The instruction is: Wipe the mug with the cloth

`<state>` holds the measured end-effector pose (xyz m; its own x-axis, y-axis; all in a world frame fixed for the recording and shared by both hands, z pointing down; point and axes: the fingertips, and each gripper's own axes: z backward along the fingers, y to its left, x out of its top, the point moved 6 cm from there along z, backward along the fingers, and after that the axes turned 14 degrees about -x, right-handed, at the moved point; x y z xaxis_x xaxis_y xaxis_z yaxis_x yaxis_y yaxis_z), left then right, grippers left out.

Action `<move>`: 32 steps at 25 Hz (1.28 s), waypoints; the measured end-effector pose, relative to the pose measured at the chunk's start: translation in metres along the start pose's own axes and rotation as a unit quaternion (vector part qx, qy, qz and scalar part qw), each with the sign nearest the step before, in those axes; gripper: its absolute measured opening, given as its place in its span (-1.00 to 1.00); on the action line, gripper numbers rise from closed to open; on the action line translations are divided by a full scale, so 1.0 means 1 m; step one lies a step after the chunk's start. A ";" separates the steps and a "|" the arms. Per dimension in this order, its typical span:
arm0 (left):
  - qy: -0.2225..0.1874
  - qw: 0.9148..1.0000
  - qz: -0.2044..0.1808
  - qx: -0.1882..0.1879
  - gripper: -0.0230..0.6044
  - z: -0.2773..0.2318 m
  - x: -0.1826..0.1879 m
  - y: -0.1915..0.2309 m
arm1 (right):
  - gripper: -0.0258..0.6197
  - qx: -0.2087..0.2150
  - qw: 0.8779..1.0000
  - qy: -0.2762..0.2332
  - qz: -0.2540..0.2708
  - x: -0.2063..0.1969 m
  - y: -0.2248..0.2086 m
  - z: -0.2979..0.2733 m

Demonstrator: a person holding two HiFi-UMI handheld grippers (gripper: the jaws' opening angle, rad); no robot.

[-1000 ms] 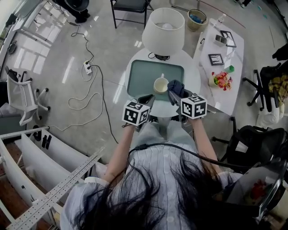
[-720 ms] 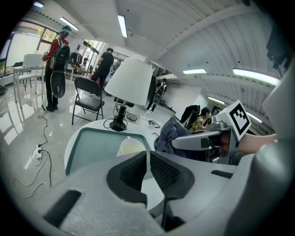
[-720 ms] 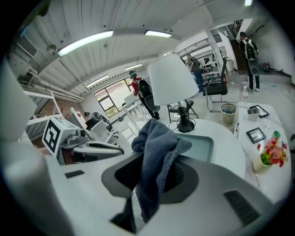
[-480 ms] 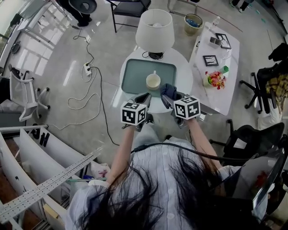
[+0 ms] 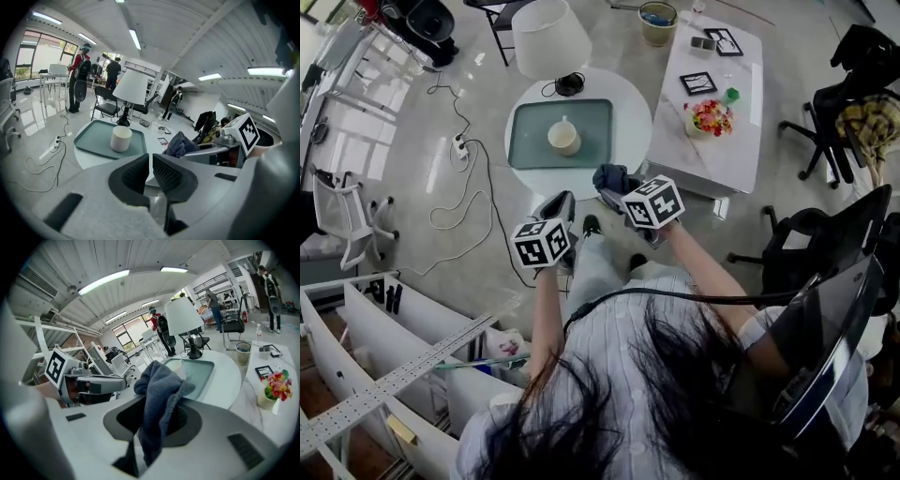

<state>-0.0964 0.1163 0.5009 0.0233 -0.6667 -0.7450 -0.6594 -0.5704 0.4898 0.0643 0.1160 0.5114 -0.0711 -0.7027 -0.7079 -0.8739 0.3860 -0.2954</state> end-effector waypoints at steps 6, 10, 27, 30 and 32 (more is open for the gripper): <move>0.021 1.000 0.009 0.014 -0.80 0.022 -0.042 -0.033 | -0.63 0.016 1.000 0.008 -0.003 -0.038 0.015 0.025; 0.021 1.000 0.011 0.020 -0.80 0.037 -0.052 -0.041 | -0.63 0.025 1.000 0.008 -0.005 -0.048 0.028 0.031; 0.019 1.000 -0.008 0.003 -0.80 0.077 -0.034 -0.009 | -0.63 0.002 1.000 -0.026 -0.005 -0.026 0.072 0.021; 0.024 1.000 -0.010 -0.001 -0.80 0.077 -0.033 -0.004 | -0.63 -0.004 1.000 -0.025 -0.014 -0.024 0.071 0.016; 0.026 1.000 -0.009 -0.003 -0.80 0.079 -0.034 0.000 | -0.63 -0.009 1.000 -0.023 -0.015 -0.023 0.073 0.012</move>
<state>-0.1565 0.1766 0.4910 0.0740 -0.6796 -0.7298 -0.6537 -0.5857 0.4791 0.0079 0.1677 0.4989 -0.0231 -0.6850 -0.7281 -0.8834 0.3550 -0.3059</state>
